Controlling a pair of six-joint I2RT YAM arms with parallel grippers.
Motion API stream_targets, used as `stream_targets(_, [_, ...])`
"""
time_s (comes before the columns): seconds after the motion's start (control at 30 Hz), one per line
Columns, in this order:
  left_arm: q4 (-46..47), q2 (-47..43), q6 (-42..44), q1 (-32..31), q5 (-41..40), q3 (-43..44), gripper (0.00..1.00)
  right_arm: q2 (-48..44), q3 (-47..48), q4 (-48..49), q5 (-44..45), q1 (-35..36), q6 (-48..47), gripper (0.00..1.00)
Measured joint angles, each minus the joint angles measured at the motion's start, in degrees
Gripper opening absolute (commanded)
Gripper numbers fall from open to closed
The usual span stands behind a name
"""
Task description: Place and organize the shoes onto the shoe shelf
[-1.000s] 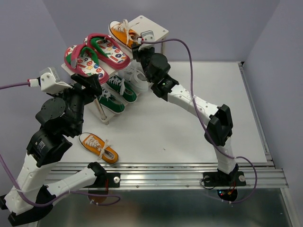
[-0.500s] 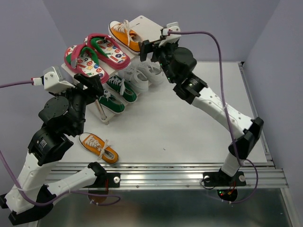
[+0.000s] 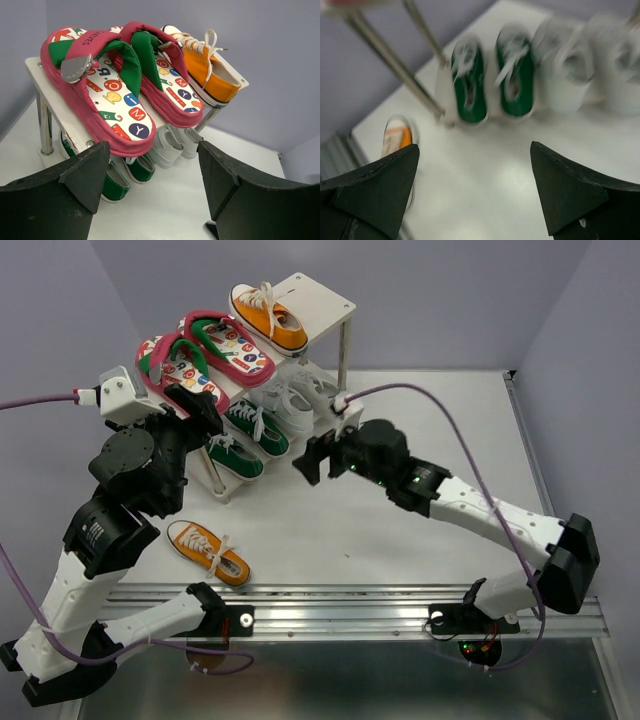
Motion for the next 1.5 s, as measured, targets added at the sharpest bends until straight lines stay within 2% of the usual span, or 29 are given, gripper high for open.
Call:
stream_targets(0.13, [-0.96,0.24,0.48,0.00,-1.22,1.18,0.82,7.37,-6.78,-3.10,-3.10,7.80,4.94,0.97])
stream_targets(0.27, [-1.62,0.24,0.63,0.00,-2.36,2.56,0.82,14.45,-7.13,-4.72,-5.66,13.55,7.67,0.97])
stream_targets(0.7, [-3.76,0.28,0.28,0.00,-3.43,3.39,0.82,32.13,7.15,-6.05,-10.14,19.71,8.63,0.97])
stream_targets(0.87, [-3.89,0.13,0.04,0.00,-3.58,3.39,0.82,37.73,13.14,-6.40,-10.64,21.46,8.02,0.92])
stream_targets(0.9, [-3.98,0.07,-0.04,0.00,-3.65,3.39,0.82,38.40,13.64,-6.40,-10.69,21.68,7.98,0.90])
stream_targets(0.93, [-4.00,0.02,-0.09,0.00,-3.74,3.39,0.82,39.34,14.03,-6.43,-10.73,22.21,7.87,0.81])
stream_targets(1.0, [-4.11,-0.17,-0.15,0.00,-3.82,3.28,0.82,40.83,14.49,-6.45,-10.67,22.64,7.85,0.70])
stream_targets(1.03, [-4.15,-0.35,-0.24,0.00,-3.96,3.15,0.82,41.59,14.58,-6.40,-10.69,22.69,7.74,0.57])
stream_targets(1.1, [-4.22,-0.68,-0.39,0.00,-4.13,2.80,0.82,42.99,14.62,-6.60,-10.67,22.95,8.20,0.47])
stream_targets(1.23, [-4.28,-1.05,-0.83,0.00,-4.42,2.34,0.82,43.19,14.80,-5.86,-10.36,23.02,8.68,0.18])
stream_targets(1.27, [-4.28,-1.07,-0.96,0.00,-4.42,2.23,0.82,42.82,14.75,-5.97,-9.68,23.02,8.57,0.05])
stream_targets(1.3, [-4.31,-1.07,-1.01,0.00,-4.44,2.08,0.82,42.34,14.45,-6.08,-8.85,22.99,8.41,0.01])
stream_targets(1.4, [-4.39,-1.07,-1.14,0.00,-4.42,1.81,0.82,39.54,11.50,-6.27,-6.47,22.75,8.13,0.01])
stream_targets(1.5, [-4.46,-1.09,-1.29,0.00,-4.44,1.68,0.82,33.27,3.72,-6.97,-4.13,20.94,8.11,0.01])
